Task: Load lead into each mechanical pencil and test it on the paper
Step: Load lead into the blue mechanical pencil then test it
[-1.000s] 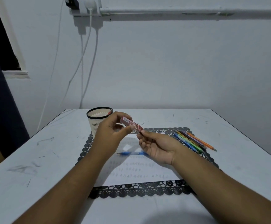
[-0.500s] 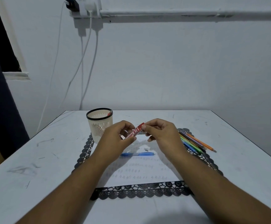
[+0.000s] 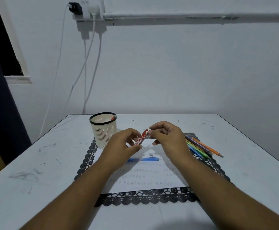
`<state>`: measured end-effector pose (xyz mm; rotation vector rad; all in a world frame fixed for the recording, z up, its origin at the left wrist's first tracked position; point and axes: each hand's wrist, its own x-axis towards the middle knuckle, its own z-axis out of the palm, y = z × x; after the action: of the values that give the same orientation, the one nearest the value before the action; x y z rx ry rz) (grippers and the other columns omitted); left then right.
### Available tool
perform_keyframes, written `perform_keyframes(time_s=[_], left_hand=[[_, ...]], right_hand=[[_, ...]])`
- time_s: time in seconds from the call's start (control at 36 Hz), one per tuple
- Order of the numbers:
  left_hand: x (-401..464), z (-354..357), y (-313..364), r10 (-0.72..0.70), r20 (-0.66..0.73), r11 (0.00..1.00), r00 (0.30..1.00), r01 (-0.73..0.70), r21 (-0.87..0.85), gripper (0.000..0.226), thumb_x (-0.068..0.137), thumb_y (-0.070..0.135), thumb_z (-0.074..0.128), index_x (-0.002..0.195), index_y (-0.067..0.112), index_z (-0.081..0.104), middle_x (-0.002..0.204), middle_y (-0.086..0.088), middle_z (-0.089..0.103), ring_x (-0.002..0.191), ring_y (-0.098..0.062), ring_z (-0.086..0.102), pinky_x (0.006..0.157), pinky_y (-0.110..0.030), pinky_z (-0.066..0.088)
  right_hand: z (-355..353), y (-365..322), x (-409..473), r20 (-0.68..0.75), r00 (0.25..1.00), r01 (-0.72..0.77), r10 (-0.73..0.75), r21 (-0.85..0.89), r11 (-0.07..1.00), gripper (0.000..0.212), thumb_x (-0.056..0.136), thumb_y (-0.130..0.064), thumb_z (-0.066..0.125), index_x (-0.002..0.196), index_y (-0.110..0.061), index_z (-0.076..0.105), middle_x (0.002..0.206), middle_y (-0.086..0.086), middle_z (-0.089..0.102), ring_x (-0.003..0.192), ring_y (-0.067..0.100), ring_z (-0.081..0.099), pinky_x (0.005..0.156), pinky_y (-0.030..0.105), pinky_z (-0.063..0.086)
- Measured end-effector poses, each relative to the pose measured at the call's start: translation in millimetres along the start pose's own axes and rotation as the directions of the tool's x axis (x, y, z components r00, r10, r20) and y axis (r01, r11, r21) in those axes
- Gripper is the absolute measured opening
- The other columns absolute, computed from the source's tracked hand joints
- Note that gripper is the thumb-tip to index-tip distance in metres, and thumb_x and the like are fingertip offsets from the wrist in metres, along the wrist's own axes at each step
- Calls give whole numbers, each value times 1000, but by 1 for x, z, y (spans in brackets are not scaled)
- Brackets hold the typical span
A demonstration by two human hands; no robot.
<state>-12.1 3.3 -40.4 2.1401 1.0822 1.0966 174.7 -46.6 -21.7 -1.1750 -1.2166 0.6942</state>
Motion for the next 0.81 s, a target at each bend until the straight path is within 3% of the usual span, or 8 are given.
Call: perform_keyframes(time_s=[0.28,0.58,0.81], left_hand=[[-1,-1,-2,-19,23,1000,1000,18,13,28,84,19,84,99,38,70,95,17,71,87,-5,67,78,-35,59],[0,-2,0,-85,49,996,995,83,34,29,85,20,83,104,37,70,100,18,70,87,0,65,79,-27,57],[0,-3,3,-110,55,994,992,109,25,29,85,18,83,102,36,69,101,16,70,89,-4,66,79,-27,56]], right_hand=[[0,3,-1,-5,999,-35,35,0,999,8,93,-8,76,93,-16,76,86,3,77,84,22,75,66,39,66],[-1,1,4,-1,987,-160,161,109,981,5,91,-8,78,90,-13,78,87,2,77,82,20,76,62,35,64],[-2,2,5,9,991,-132,132,98,986,4,90,-13,81,90,-14,77,88,0,76,81,16,75,61,36,63]])
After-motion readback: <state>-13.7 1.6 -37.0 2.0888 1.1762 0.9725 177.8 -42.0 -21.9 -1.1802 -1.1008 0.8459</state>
